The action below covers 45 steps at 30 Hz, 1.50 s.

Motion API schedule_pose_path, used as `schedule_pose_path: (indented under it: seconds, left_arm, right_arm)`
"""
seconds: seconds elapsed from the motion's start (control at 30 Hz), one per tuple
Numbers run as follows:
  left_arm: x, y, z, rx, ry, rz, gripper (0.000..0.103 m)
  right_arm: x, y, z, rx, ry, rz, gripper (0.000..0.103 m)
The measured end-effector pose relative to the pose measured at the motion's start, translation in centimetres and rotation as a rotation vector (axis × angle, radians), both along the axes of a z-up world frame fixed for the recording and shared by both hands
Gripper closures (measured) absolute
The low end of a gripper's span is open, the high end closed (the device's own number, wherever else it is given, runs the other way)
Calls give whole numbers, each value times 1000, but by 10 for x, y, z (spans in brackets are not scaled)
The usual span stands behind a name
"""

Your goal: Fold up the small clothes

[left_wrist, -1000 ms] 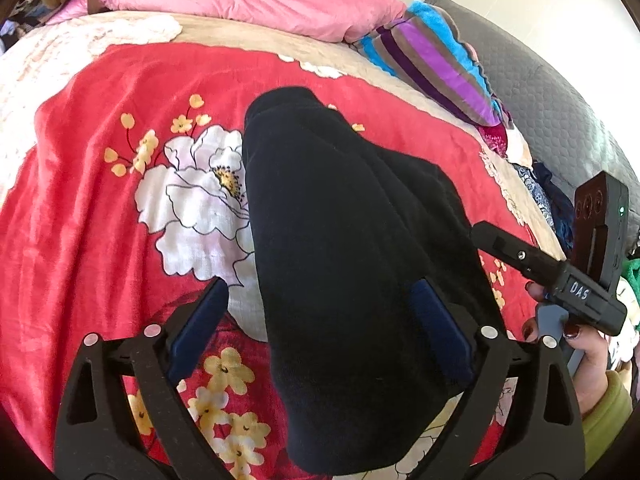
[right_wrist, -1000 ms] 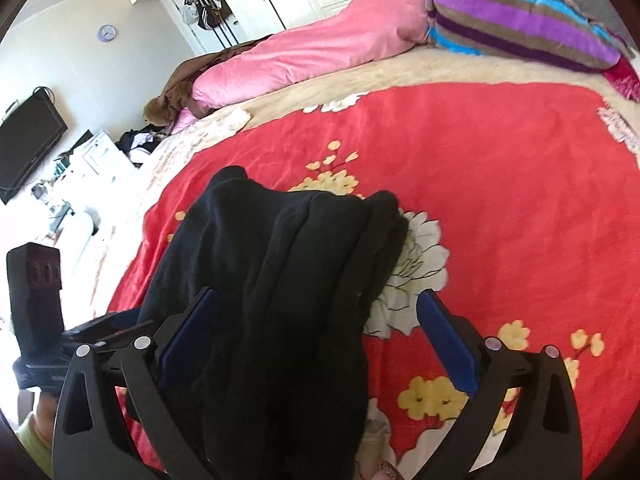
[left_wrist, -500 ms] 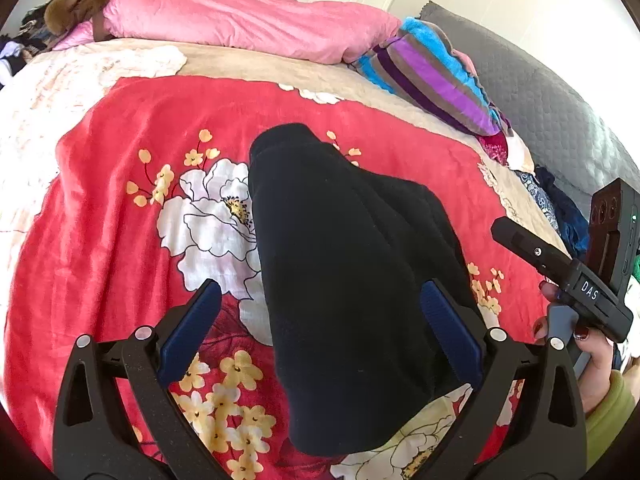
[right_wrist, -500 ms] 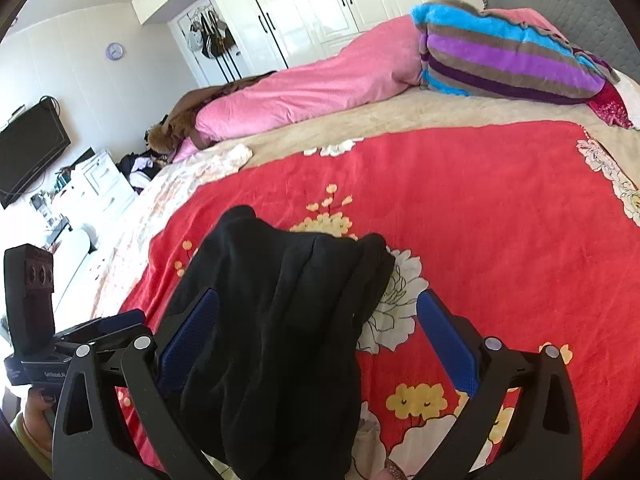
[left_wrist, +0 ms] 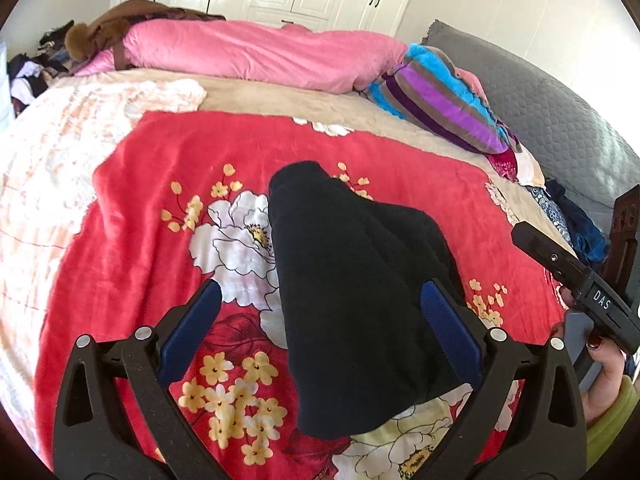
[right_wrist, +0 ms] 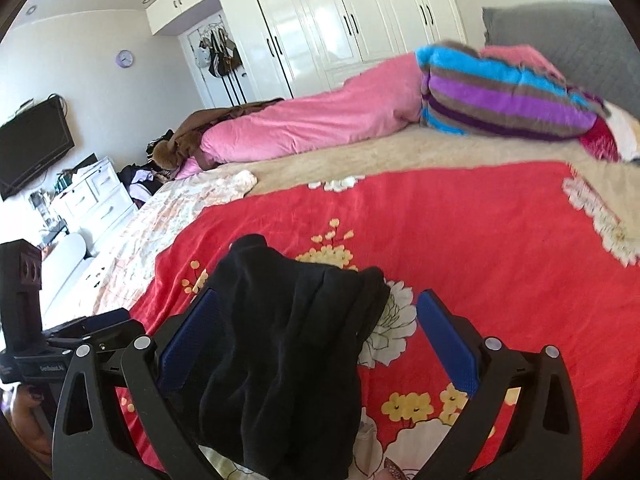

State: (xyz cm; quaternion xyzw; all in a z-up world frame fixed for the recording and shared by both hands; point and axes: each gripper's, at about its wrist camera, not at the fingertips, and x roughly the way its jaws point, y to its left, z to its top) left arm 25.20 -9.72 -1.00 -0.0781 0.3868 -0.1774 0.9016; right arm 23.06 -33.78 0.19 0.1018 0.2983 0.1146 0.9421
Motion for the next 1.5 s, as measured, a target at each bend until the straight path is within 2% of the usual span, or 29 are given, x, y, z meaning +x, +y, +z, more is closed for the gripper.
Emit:
schedule_pose_path:
  seconds: [0.4, 0.93, 1.2, 1.5]
  left_arm:
    - [-37, -1, 26, 23, -68, 19, 9]
    - [-92, 9, 38, 62, -115, 69, 9]
    - [-111, 15, 44, 71, -132, 97, 9]
    - [-127, 17, 41, 105, -105, 96, 9]
  right_arm:
    - [-42, 1, 18, -34, -65, -5, 4]
    - [-91, 8, 37, -57, -139, -17, 4]
    - [-106, 12, 38, -75, -126, -17, 4]
    - [-130, 14, 35, -83, -61, -37, 4]
